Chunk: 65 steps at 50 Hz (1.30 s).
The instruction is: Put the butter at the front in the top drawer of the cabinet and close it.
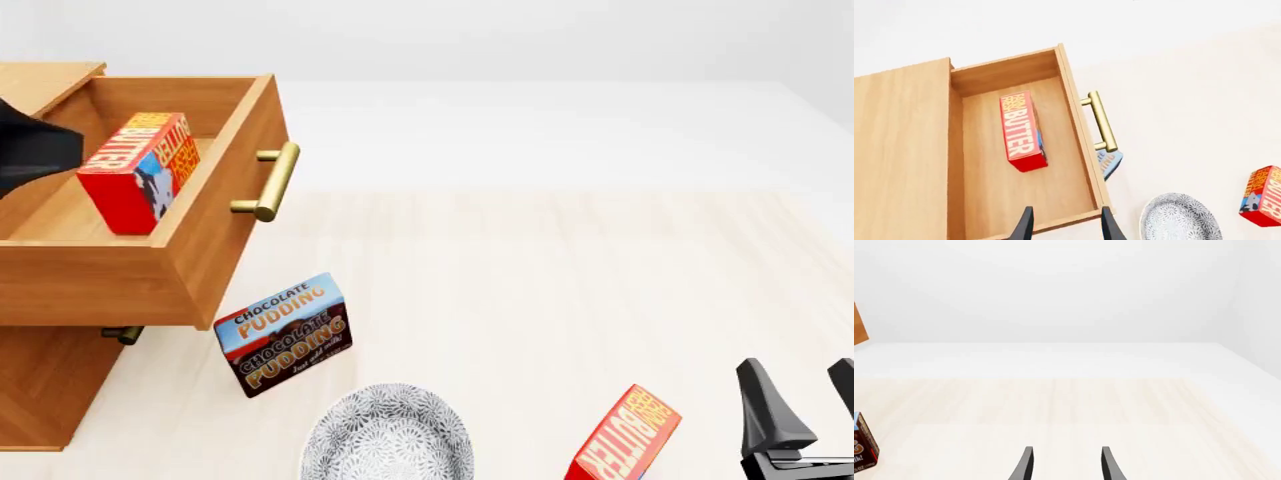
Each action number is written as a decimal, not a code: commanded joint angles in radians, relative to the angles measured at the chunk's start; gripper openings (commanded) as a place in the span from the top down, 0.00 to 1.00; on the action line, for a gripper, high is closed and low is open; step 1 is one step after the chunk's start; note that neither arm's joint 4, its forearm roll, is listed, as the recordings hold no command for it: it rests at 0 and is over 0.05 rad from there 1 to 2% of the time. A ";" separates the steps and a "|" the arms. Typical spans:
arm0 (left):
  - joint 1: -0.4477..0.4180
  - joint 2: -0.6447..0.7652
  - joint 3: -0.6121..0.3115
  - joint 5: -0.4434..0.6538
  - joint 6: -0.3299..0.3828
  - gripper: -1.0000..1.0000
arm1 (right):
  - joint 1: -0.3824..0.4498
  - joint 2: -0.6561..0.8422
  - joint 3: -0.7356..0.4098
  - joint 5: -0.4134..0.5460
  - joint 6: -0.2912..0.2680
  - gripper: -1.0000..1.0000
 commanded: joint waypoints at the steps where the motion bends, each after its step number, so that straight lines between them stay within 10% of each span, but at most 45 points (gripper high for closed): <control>1: -0.103 0.021 0.012 -0.049 -0.006 0.00 | 0.000 0.000 0.000 -0.001 0.000 0.00; 29: -0.368 0.351 -0.102 -0.242 -0.055 0.00 | 0.000 0.000 0.000 -0.001 0.000 0.00; 65: -0.478 0.707 -0.204 -0.466 -0.172 0.00 | 0.000 0.000 0.000 -0.001 0.000 0.00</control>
